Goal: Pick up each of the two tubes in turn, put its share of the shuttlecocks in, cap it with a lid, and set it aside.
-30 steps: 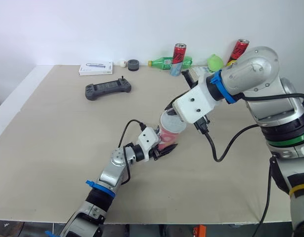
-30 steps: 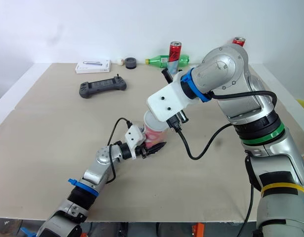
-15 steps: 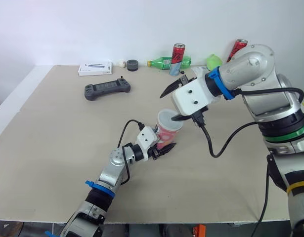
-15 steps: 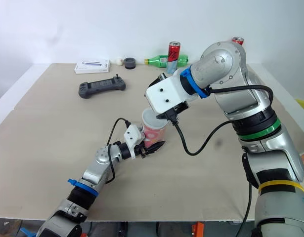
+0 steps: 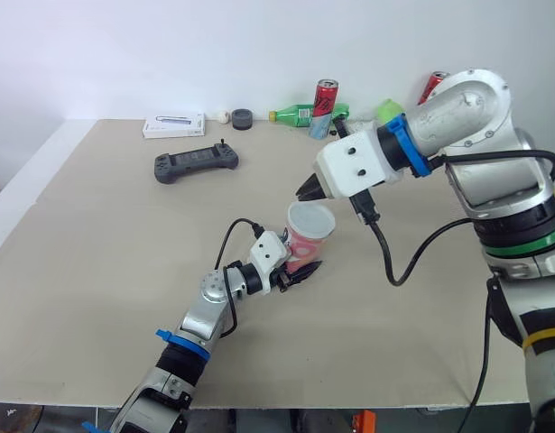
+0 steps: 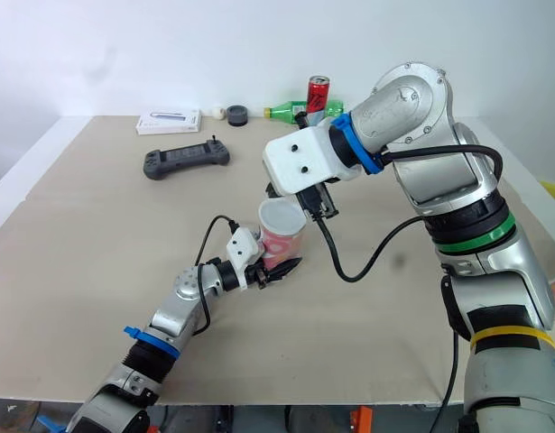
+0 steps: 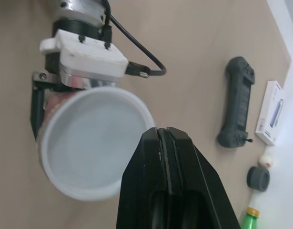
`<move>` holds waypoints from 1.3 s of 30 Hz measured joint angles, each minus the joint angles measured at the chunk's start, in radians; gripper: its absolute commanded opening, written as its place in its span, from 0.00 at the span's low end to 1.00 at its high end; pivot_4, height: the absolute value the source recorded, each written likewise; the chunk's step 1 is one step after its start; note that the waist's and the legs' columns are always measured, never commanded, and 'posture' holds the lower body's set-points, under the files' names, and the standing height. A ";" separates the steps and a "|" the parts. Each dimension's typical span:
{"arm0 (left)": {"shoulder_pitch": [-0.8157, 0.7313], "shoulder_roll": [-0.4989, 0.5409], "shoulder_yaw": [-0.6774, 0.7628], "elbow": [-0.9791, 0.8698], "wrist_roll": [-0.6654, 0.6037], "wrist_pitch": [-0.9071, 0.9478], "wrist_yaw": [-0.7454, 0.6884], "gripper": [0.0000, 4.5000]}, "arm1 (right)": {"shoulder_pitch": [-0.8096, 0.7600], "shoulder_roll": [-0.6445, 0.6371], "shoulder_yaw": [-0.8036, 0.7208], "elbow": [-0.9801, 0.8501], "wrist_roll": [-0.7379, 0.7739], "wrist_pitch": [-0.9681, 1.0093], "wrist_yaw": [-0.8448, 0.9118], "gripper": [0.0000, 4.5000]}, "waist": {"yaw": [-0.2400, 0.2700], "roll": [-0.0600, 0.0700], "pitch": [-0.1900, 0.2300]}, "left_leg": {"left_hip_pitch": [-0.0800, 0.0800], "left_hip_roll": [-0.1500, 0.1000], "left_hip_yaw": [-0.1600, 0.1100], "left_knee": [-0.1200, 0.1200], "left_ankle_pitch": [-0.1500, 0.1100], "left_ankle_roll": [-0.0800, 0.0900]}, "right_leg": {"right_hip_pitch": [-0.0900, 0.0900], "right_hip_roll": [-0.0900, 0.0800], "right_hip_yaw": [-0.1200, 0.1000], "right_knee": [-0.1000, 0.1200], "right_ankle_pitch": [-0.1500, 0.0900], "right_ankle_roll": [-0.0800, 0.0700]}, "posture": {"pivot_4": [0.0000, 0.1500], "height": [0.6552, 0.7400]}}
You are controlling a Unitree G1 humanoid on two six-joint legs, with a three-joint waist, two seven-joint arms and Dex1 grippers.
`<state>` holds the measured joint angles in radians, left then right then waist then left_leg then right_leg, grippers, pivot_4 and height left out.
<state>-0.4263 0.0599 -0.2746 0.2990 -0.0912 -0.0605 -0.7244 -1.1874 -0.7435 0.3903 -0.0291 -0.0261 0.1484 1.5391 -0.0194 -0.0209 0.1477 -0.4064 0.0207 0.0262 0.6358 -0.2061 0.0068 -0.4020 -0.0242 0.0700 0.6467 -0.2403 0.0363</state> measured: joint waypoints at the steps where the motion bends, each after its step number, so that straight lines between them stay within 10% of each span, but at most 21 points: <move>1: 0.000 0.000 0.000 0.000 0.000 0.000 0.001 0.56 | 0.013 0.002 0.005 0.001 -0.001 0.000 0.000 0.01 | 0.000 0.000 0.000 | 0.000 0.000 0.000 0.000 0.000 0.000 | 0.000 0.000 0.000 0.000 0.000 0.000 | 1.00 1.00; 29: 0.007 -0.001 -0.004 0.010 0.002 0.002 0.006 0.56 | 0.157 0.015 -0.004 -0.046 -0.072 -0.044 -0.014 0.01 | 0.000 -0.008 -0.016 | 0.004 0.002 -0.001 -0.001 -0.001 -0.001 | 0.004 0.001 -0.002 0.000 -0.006 -0.003 | 1.00 1.00; 39: 0.017 0.003 0.007 -0.026 -0.028 0.046 -0.007 0.56 | 0.260 0.088 -0.365 -0.202 0.403 0.584 -0.170 0.01 | 0.000 -0.009 -0.015 | -0.002 0.003 -0.002 -0.002 -0.003 -0.001 | -0.001 0.000 -0.004 0.000 -0.001 -0.007 | 1.00 1.00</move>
<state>-0.4095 0.0631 -0.2678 0.2730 -0.1191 -0.0142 -0.7312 -0.9277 -0.6553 0.0248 -0.2316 0.3773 0.7326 1.3696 -0.0190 -0.0300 0.1327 -0.4081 0.0232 0.0241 0.6343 -0.2090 0.0062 -0.4033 -0.0241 0.0663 0.6465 -0.2415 0.0297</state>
